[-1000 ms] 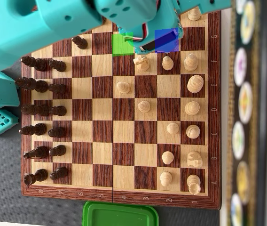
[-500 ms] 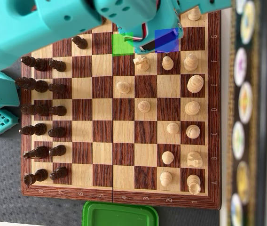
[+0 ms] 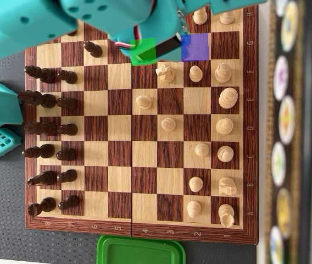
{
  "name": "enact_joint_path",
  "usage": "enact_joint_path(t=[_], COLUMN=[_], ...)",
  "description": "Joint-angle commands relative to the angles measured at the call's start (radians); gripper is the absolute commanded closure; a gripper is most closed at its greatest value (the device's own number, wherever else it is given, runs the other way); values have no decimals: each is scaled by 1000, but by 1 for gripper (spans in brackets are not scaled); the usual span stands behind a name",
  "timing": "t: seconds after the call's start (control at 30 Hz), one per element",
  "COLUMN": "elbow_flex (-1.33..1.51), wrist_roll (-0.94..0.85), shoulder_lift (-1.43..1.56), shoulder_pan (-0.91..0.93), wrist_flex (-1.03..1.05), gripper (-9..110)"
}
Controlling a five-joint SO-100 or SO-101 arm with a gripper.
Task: Play chess
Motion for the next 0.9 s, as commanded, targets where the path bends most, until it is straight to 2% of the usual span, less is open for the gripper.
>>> enact_joint_path(t=[0.0,0.43,0.87], elbow_flex=[48,362,449], wrist_roll=[3,48,86], shoulder_lift=[109,324,350], shoulder_pan=[11,-3,-92], wrist_flex=[-11,-112,-115], gripper=[94,94,94])
